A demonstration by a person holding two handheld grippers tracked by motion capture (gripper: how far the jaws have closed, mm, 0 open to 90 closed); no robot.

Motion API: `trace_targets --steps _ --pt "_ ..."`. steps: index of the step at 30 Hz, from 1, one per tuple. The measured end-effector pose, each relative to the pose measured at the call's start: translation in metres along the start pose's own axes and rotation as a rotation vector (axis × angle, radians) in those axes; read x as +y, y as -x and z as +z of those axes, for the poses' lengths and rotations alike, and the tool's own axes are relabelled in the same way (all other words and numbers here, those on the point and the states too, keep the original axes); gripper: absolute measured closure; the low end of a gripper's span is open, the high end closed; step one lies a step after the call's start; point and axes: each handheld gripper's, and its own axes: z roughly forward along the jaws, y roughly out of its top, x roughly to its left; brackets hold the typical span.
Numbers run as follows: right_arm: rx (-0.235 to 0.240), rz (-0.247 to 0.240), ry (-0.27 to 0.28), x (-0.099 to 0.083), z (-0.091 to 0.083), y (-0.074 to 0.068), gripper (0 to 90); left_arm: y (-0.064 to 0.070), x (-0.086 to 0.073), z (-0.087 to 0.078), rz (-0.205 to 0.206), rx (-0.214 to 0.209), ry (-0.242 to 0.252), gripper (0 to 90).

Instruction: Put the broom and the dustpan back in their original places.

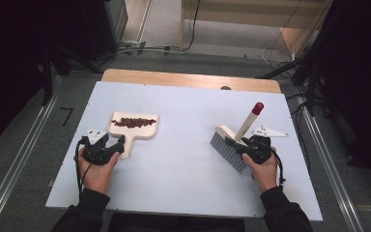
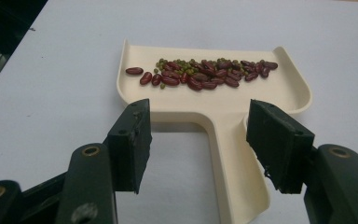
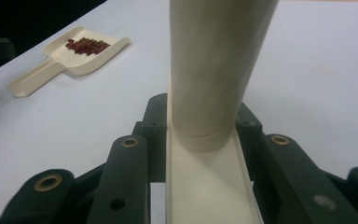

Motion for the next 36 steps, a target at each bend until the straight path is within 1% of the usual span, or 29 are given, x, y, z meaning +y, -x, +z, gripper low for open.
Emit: trace_targets --steps 2,5,7,9,10,12,14,17,18,20,25,30,33,34,36 --pt "-0.022 0.012 0.012 0.000 -0.001 0.003 58.9 0.000 0.000 0.001 0.000 -0.004 0.000 41.7" --pt "-0.085 0.032 0.008 0.001 -0.001 0.010 53.2 0.001 -0.001 0.001 0.005 -0.005 -0.004 41.7" --pt "-0.133 0.056 -0.005 0.000 0.000 0.017 49.2 0.002 0.000 0.000 0.004 -0.006 -0.002 41.7" --pt "-0.166 0.076 -0.017 -0.002 0.001 0.023 46.6 0.002 0.000 0.000 0.003 -0.005 0.000 41.7" --pt "-0.189 0.096 -0.036 -0.003 0.003 0.027 44.9 0.001 0.000 0.001 0.003 -0.005 0.000 41.7" --pt "-0.214 0.126 -0.058 -0.004 0.005 0.033 41.0 0.001 0.000 0.001 0.001 -0.004 0.002 41.7" --pt "-0.227 0.154 -0.077 -0.006 0.007 0.038 37.8 0.001 0.000 0.001 0.002 -0.005 0.002 41.7" --pt "-0.240 0.182 -0.112 -0.007 0.009 0.044 34.0 0.001 0.000 0.001 0.002 -0.005 0.003 41.6" --pt "-0.245 0.193 -0.116 -0.007 0.010 0.046 33.3 0.001 0.000 0.001 0.002 -0.004 0.003 41.7" --pt "-0.232 0.225 -0.115 -0.009 0.010 0.051 31.9 0.001 0.000 0.001 0.002 -0.004 0.005 41.7" --pt "-0.236 0.245 -0.122 -0.010 0.011 0.055 28.0 0.000 0.000 0.001 0.000 -0.004 0.008 41.7" --pt "-0.242 0.251 -0.121 -0.010 0.010 0.057 27.3 -0.001 0.000 0.001 -0.003 -0.001 0.008 41.7" --pt "-0.252 0.254 -0.121 -0.010 0.009 0.058 26.8 -0.002 0.000 0.001 -0.007 -0.002 0.010 41.7" --pt "-0.263 0.253 -0.124 -0.010 0.008 0.059 27.1 -0.002 0.000 0.001 -0.006 -0.001 0.009 41.7" --pt "-0.276 0.249 -0.112 -0.010 0.005 0.060 28.4 -0.002 0.000 0.001 -0.005 -0.001 0.009 41.6"
